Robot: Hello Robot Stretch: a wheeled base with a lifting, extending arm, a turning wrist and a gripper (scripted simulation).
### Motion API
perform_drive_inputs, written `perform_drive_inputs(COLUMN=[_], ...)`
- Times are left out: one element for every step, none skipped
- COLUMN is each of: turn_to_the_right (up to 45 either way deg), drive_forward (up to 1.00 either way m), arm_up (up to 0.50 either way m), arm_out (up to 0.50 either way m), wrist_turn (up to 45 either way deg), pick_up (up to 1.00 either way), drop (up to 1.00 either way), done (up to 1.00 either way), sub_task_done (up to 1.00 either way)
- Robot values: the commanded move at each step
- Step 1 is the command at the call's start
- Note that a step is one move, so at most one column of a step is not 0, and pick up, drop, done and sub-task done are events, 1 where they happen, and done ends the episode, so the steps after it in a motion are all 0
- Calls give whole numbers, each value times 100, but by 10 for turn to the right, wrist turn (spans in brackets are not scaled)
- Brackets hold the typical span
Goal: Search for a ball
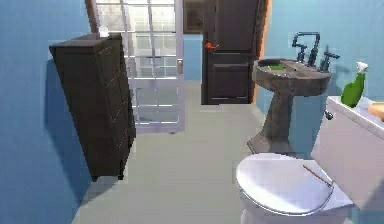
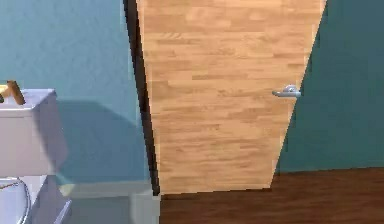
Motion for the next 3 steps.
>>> perform_drive_inputs(turn_to_the_right=[0, -90, 0], drive_forward=[100, 0, 10], arm_up=[0, 0, 0], arm_out=[0, 0, 0], wrist_turn=[0, 0, 0], pick_up=[0, 0, 0], drop=[0, 0, 0], done=[0, 0, 0], sub_task_done=[0, 0, 0])
